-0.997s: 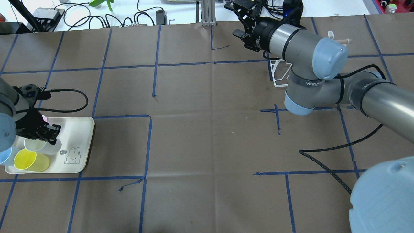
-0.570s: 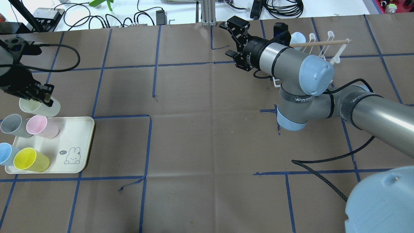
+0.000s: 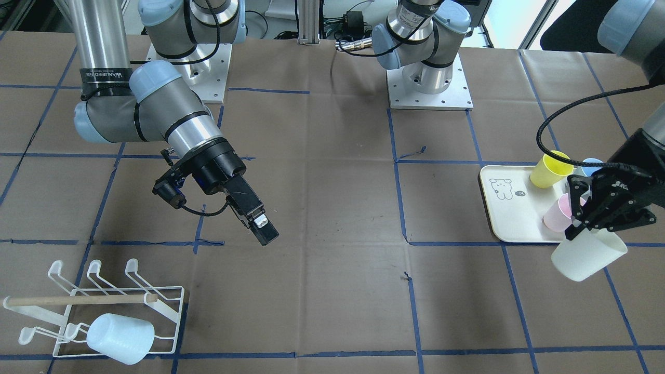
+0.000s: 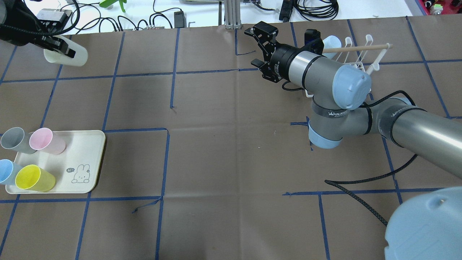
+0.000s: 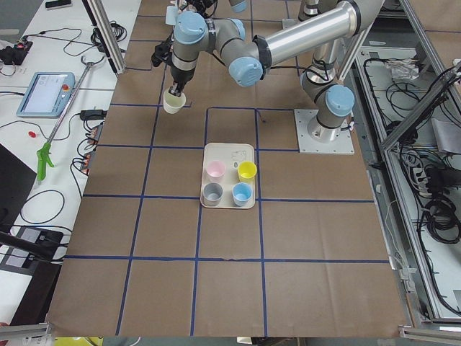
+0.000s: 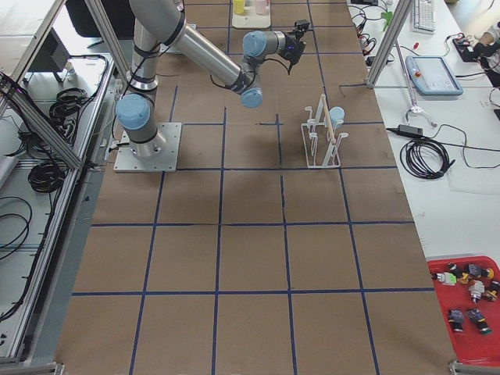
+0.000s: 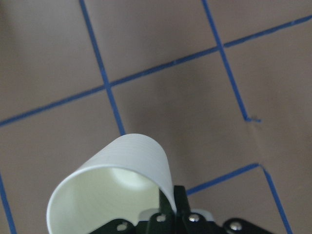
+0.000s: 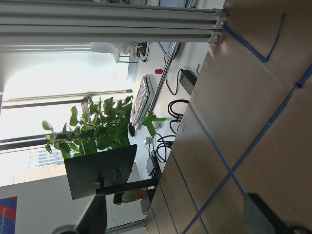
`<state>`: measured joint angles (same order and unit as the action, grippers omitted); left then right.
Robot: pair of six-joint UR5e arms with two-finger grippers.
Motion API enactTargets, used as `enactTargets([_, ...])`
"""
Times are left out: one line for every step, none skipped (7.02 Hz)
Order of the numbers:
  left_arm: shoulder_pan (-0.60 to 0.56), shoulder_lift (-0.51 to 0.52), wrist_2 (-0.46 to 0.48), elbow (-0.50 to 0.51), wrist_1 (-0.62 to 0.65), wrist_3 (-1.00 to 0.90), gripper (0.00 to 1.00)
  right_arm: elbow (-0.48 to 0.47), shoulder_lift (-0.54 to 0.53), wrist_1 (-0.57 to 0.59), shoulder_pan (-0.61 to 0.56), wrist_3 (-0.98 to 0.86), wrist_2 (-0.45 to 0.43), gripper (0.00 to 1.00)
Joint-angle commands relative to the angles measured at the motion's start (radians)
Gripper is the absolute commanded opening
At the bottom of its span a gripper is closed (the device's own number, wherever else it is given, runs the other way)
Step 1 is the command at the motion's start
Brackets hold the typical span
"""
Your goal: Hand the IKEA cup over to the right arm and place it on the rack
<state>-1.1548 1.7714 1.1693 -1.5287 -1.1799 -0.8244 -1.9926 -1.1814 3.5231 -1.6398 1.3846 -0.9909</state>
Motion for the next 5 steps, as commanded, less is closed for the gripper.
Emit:
enactTargets([-0.067, 0.07, -0.25, -0.011, 0.215, -0.03, 0.0, 0.0, 0.0, 0.0, 0.0, 0.001, 0.0, 1.0])
enactTargets([-0.121, 0.101, -0.317, -0.054, 0.378, -0.032, 0.0, 0.0, 0.0, 0.0, 0.0, 0.001, 0.0, 1.0])
enactTargets([-0.135, 0.12, -0.403, -0.123, 0.52, -0.018, 0.0, 0.0, 0.0, 0.0, 0.0, 0.001, 0.0, 1.0])
enactTargets([-0.138, 0.123, -0.459, -0.201, 0.643, -0.016, 0.0, 0.0, 0.005, 0.0, 0.0, 0.001, 0.0, 1.0])
enactTargets([-0.146, 0.125, -0.512, -0.285, 0.769, -0.012, 0.0, -0.006, 0.003, 0.002, 0.0, 0.001, 0.001, 1.0])
